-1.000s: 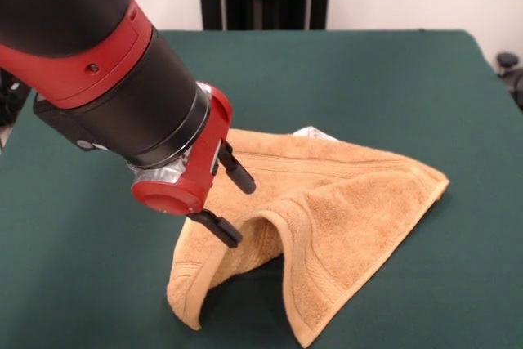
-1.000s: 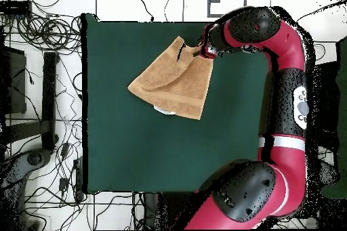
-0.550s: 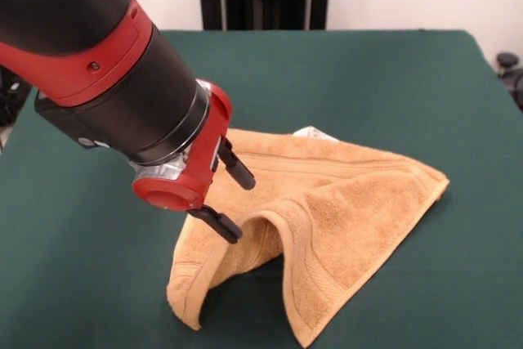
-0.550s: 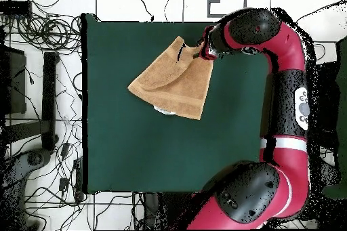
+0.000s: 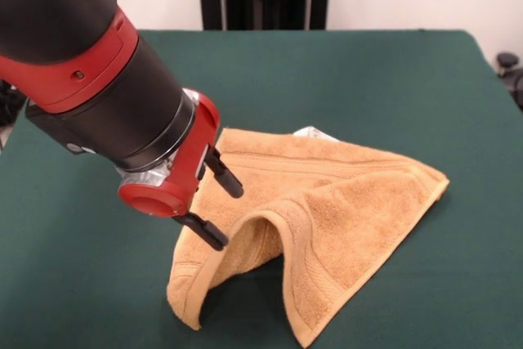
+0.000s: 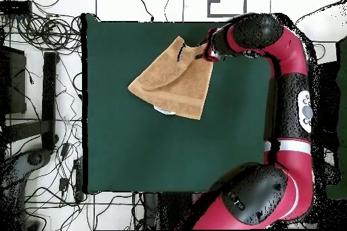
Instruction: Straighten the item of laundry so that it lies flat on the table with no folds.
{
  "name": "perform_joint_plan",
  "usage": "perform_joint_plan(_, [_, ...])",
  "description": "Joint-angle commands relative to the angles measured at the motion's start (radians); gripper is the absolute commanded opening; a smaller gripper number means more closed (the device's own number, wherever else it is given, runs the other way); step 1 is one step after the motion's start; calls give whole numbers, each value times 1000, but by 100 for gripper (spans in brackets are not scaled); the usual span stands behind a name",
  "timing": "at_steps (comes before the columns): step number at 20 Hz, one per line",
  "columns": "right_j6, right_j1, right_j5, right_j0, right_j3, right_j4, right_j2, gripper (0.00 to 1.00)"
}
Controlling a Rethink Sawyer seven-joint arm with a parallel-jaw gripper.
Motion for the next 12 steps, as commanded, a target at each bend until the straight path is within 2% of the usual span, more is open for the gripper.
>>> perform_joint_plan(1, [41,5,-129,19,178,-34,-23,100])
perform_joint_plan(12, [14,-1,-192,28,203,-65,-29,100])
